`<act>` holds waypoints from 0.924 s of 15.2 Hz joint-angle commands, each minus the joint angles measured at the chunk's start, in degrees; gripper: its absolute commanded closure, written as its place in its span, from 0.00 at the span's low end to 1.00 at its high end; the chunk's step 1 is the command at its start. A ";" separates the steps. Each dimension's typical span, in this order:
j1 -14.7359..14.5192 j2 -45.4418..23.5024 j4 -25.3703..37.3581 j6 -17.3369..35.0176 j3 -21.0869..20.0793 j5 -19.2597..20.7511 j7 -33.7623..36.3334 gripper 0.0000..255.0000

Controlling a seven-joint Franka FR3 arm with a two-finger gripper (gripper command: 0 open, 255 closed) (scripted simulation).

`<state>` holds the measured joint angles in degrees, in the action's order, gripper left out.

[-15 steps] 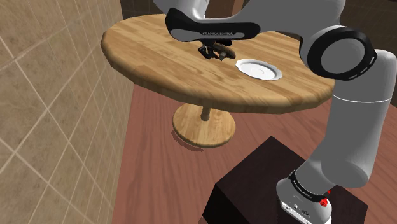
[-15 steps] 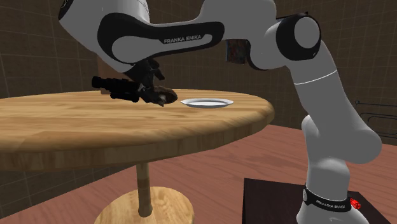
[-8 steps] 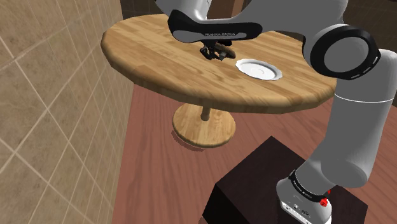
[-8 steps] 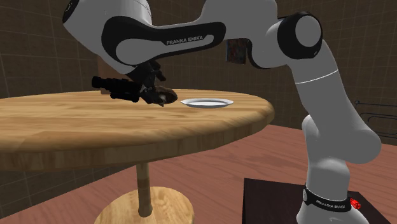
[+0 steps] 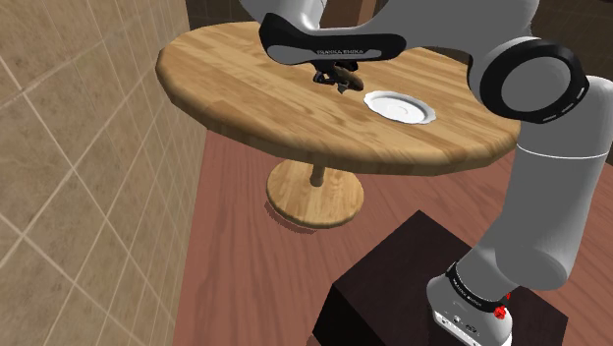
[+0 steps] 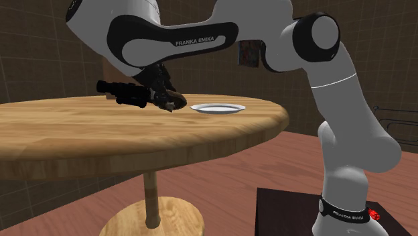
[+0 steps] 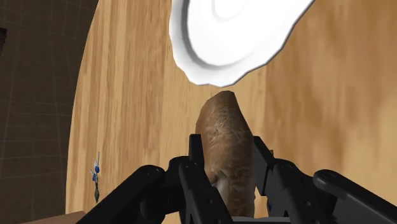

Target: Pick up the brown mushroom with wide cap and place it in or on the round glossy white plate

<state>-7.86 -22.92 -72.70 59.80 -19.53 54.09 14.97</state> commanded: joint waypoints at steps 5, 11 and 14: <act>-0.25 -0.41 1.48 -1.01 0.07 0.44 -1.23 1.00; -1.65 -1.62 7.42 -4.34 0.46 2.78 -5.17 1.00; -2.54 -2.54 10.88 -6.06 0.76 4.25 -7.41 1.00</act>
<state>-10.23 -25.47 -62.52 54.19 -18.84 57.99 8.20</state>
